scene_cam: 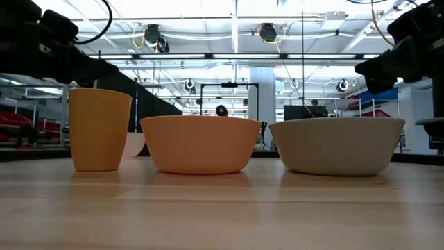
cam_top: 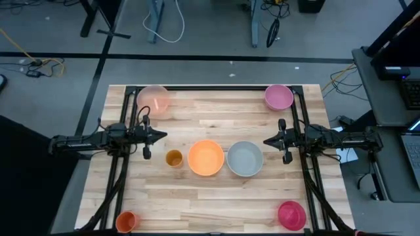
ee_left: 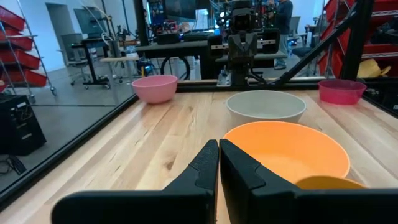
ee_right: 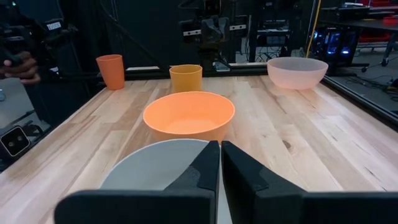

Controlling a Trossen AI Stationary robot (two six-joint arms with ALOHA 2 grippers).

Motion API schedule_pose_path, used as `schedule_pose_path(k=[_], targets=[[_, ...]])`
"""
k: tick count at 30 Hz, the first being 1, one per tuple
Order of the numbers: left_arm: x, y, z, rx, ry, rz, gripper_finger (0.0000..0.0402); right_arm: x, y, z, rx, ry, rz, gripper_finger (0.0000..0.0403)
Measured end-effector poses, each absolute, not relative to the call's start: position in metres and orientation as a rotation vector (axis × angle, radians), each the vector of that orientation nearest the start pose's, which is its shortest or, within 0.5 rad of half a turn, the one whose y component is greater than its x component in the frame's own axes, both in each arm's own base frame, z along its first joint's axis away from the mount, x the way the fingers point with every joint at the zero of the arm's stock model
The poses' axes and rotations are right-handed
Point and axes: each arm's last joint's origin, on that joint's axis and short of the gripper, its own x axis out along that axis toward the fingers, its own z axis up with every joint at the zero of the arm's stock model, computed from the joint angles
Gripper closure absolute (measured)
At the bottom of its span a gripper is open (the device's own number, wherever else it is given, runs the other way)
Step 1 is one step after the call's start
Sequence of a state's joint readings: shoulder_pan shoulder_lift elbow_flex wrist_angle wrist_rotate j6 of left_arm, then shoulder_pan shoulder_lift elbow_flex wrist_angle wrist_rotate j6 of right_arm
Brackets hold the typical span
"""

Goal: Nest bowls inside each other

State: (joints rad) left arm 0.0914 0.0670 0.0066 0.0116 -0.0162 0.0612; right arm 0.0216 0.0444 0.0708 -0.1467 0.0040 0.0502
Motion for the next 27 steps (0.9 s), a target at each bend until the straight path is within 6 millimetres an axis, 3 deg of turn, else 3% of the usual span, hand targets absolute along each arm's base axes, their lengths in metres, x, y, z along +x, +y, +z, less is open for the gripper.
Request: schedule_pose_path(k=[10, 17, 22, 27], targets=[[0.101, 0.01, 0.162, 0.056, 0.049, 0.108, 0.0402, 0.096, 0.002, 0.17, -0.046, 0.12, 0.02, 0.0403], [0.1, 0.01, 0.18, 0.063, -0.14, 0.118, 0.0402, 0.096, 0.001, 0.171, -0.187, 0.112, -0.012, 0.0403], [0.101, 0.011, 0.176, 0.059, -0.093, 0.152, 0.0402, 0.096, -0.003, 0.178, -0.21, 0.05, -0.159, 0.0403], [0.103, 0.011, 0.172, 0.032, -0.049, 0.153, 0.0402, 0.096, -0.003, 0.185, -0.194, -0.016, -0.17, 0.0403]])
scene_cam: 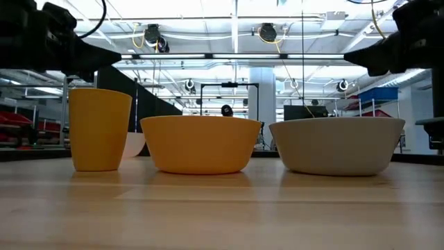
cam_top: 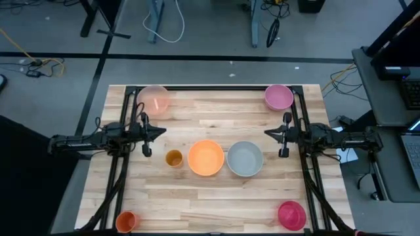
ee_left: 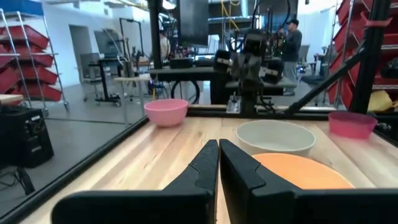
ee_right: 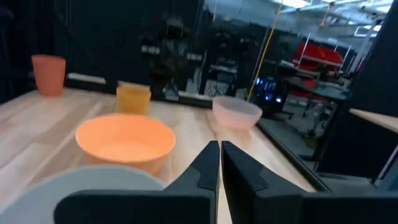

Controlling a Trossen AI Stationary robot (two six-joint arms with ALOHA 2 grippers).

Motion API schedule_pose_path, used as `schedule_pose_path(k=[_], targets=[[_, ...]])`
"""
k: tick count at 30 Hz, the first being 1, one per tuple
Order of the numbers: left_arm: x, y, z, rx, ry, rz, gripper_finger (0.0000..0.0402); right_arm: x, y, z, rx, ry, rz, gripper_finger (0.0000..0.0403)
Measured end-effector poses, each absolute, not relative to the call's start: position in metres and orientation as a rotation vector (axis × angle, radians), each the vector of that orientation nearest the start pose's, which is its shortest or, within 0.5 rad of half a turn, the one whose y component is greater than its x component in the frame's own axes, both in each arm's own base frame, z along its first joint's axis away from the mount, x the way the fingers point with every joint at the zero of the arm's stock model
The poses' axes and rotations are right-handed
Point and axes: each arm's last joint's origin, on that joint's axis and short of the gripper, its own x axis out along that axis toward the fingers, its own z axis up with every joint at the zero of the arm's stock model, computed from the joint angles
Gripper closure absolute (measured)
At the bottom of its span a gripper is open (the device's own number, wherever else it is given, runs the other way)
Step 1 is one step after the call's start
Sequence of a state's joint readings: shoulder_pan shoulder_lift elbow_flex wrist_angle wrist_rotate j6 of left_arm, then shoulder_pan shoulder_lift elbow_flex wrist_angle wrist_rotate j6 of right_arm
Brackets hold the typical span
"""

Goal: Nest bowls inside each other

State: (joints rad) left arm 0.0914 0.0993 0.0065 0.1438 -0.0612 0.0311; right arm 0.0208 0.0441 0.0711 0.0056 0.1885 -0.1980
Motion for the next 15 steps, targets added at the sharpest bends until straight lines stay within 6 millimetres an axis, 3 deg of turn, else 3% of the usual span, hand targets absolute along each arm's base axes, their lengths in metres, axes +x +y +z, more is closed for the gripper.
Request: schedule_pose_path(k=[10, 15], targets=[[0.103, 0.011, 0.173, -0.018, -0.056, 0.152, 0.0402, 0.095, -0.006, 0.195, -0.136, -0.119, -0.247, 0.0403], [0.102, 0.011, 0.19, -0.037, -0.094, 0.15, 0.0402, 0.096, -0.009, 0.2, -0.125, -0.153, -0.278, 0.0403]])
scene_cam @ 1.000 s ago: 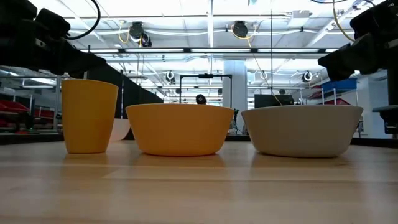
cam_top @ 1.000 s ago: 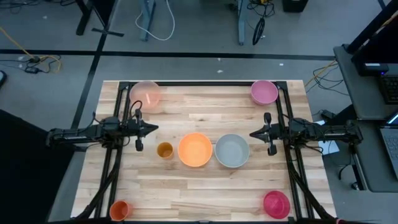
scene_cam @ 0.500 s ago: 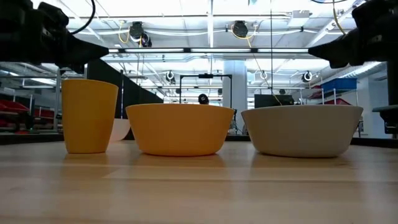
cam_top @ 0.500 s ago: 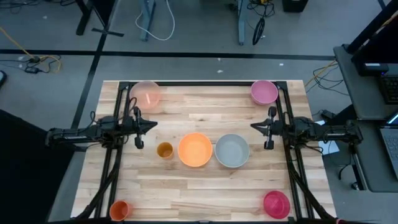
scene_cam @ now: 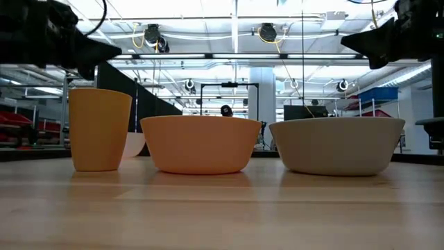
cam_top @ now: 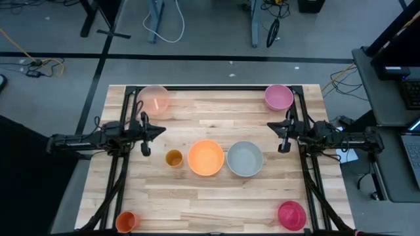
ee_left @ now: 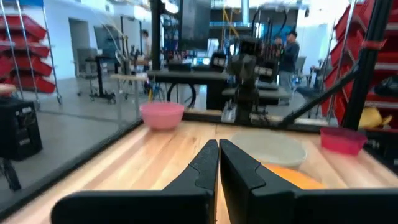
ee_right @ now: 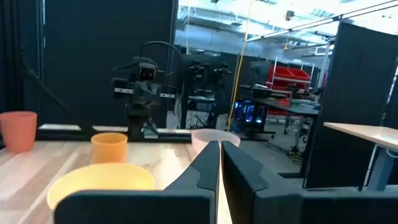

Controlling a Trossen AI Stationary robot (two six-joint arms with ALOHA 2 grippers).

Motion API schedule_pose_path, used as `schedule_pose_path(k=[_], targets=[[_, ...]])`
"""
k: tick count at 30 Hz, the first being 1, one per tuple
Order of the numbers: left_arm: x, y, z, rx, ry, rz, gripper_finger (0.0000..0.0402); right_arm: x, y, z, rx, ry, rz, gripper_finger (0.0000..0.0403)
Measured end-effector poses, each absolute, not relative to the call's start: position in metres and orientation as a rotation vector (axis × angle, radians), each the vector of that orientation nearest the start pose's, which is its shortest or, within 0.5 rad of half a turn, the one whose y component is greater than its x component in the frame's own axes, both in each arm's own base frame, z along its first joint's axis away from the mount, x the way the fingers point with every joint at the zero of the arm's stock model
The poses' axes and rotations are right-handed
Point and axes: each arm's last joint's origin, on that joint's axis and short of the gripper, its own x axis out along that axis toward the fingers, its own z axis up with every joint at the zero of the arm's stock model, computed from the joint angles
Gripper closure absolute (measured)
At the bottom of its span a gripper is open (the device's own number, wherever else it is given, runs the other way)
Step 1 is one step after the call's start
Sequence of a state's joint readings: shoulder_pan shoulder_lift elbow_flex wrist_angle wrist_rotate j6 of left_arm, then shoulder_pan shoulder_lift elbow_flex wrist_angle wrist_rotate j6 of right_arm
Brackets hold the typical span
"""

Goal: Nest bowls inside each other

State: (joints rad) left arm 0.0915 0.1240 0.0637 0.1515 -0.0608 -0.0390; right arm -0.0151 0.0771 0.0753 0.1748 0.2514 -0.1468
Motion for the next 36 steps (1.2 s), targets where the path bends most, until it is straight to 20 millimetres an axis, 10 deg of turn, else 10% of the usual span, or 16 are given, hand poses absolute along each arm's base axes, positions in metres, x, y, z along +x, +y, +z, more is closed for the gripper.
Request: schedule_pose_path(k=[12, 22, 36], targets=[[0.108, 0.013, 0.23, 0.066, -0.016, 0.191, 0.0402, 0.119, -0.016, 0.236, -0.185, -0.056, -0.335, 0.0403], [0.125, 0.019, 0.278, 0.095, 0.154, 0.36, 0.0402, 0.175, -0.021, 0.265, -0.208, 0.156, -0.317, 0.0403], [0.135, 0.019, 0.281, 0.136, 0.2, 0.312, 0.0402, 0.254, -0.034, 0.303, -0.222, 0.344, -0.323, 0.0403]])
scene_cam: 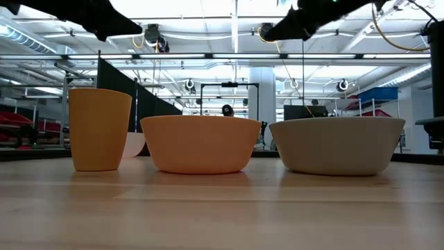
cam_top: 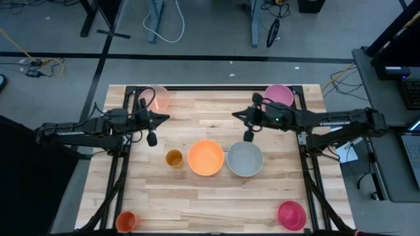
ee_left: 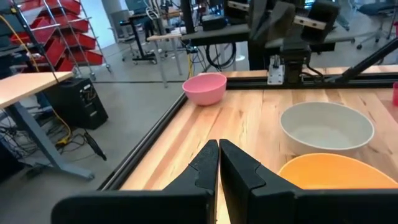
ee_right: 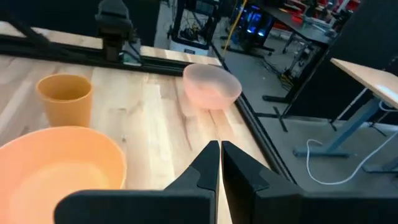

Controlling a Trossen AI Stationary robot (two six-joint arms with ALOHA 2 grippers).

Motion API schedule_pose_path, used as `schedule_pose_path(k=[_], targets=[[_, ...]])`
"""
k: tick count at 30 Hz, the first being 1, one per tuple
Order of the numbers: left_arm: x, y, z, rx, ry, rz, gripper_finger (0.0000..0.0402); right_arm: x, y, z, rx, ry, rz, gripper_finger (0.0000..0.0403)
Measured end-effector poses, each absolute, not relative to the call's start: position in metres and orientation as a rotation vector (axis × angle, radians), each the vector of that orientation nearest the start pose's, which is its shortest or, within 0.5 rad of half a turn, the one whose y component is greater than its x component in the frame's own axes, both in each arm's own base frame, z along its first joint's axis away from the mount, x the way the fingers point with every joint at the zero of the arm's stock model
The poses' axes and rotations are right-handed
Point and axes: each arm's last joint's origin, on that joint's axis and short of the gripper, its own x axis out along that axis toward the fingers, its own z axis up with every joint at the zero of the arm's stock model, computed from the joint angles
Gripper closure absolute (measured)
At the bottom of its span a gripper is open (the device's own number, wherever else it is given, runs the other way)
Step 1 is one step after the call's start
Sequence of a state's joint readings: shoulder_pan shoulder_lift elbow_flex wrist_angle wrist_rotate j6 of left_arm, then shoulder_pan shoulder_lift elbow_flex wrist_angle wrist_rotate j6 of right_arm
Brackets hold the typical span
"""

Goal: Nest bowls inside each other

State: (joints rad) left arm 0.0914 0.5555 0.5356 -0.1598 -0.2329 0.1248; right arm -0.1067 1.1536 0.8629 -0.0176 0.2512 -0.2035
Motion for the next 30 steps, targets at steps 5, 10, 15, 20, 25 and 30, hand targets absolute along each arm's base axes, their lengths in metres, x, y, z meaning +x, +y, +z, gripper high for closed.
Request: schedule_pose_path(k=[5, 10, 15, 20, 25, 30], targets=[[0.131, 0.018, 0.294, 0.126, 0.227, 0.281, 0.0402, 0.271, -0.047, 0.316, -0.233, 0.441, -0.345, 0.0403], [0.128, 0.017, 0.293, 0.1, 0.276, 0.269, 0.0402, 0.288, -0.057, 0.319, -0.24, 0.545, -0.352, 0.0403], [0.128, 0.017, 0.291, 0.099, 0.294, 0.268, 0.0402, 0.309, -0.063, 0.309, -0.263, 0.596, -0.332, 0.0403], [0.128, 0.017, 0.291, 0.1, 0.299, 0.275, 0.0402, 0.325, -0.066, 0.289, -0.253, 0.654, -0.325, 0.0403], [0.126, 0.018, 0.287, 0.085, 0.337, 0.319, 0.0402, 0.334, -0.061, 0.276, -0.266, 0.693, -0.298, 0.0403], [0.127, 0.018, 0.288, 0.083, 0.325, 0.314, 0.0402, 0.334, -0.06, 0.274, -0.236, 0.7, -0.244, 0.0403]])
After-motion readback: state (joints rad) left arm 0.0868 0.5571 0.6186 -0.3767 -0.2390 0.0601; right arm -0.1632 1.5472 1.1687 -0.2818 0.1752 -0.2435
